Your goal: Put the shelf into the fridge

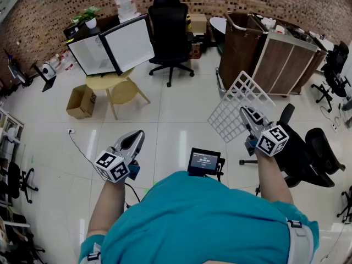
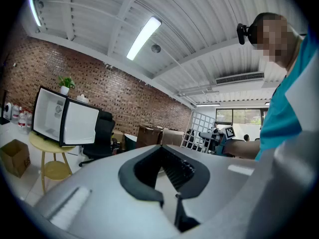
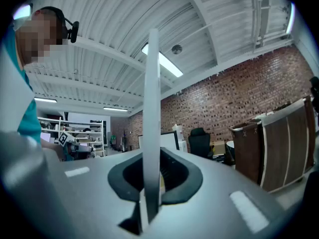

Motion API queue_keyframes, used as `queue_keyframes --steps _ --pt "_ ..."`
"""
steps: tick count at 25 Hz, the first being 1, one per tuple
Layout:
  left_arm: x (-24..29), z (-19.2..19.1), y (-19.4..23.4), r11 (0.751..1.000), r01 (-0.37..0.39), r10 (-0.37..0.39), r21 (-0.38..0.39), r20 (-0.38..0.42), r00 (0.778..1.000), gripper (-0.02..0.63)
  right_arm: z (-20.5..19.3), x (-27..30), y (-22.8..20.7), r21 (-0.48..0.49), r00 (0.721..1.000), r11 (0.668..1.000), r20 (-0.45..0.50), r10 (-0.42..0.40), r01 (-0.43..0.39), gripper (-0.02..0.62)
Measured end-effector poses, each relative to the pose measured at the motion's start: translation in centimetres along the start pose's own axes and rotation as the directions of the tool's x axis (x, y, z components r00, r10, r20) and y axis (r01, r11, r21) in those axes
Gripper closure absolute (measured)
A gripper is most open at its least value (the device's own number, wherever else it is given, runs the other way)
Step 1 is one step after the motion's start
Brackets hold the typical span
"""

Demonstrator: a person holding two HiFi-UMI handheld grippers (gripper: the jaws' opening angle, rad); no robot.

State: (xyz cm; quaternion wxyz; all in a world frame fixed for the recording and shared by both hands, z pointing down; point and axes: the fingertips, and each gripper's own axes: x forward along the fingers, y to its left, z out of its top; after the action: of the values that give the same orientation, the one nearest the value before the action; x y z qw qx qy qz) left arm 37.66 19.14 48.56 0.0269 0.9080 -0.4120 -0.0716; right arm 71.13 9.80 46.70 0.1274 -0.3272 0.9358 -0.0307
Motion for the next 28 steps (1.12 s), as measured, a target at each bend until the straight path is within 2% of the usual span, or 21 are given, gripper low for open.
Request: queue_keyframes --steps 4,9,14,18,25,28 --pt "1.1 -1.9 -0.5 1.0 -0.024 0.024 -0.003 -0.002 1.0 0.603 -0.8 0.4 -1.5 -0.01 0.999 0.999 -0.015 0.032 -0.032 0.569" --pt "-1.2 -4.0 -0.4 0.997 -0.079 0.079 0.008 0.01 0.997 0.603 -3.4 2.3 -0.7 0.016 0.996 0.996 -0.034 0.086 -0.085 0.569" --pt "-6.1 -1.7 7.6 0.996 -0.09 0.089 0.013 0.04 0.995 0.603 -4.8 12.0 3.5 0.0 0.993 0.994 -0.046 0.105 -0.105 0.569" --pt "-10.7 -0.1 12.3 0.997 -0.067 0.065 0.028 0.047 0.997 0.603 -5.5 16.8 8.5 -0.033 0.994 0.994 -0.025 0.105 -0.106 0.569" --pt "-17.3 3.3 20.6 0.999 -0.002 0.0 0.041 0.034 0.999 0.603 -6.8 24.9 15.9 -0.029 0.999 0.999 -0.027 0.039 -0.039 0.569" --pt "-18.8 3.8 24.8 0.999 -0.003 0.002 0.037 0.032 0.999 0.603 -8.0 29.7 17.5 -0.023 0.998 0.998 -0.039 0.054 -0.054 0.569"
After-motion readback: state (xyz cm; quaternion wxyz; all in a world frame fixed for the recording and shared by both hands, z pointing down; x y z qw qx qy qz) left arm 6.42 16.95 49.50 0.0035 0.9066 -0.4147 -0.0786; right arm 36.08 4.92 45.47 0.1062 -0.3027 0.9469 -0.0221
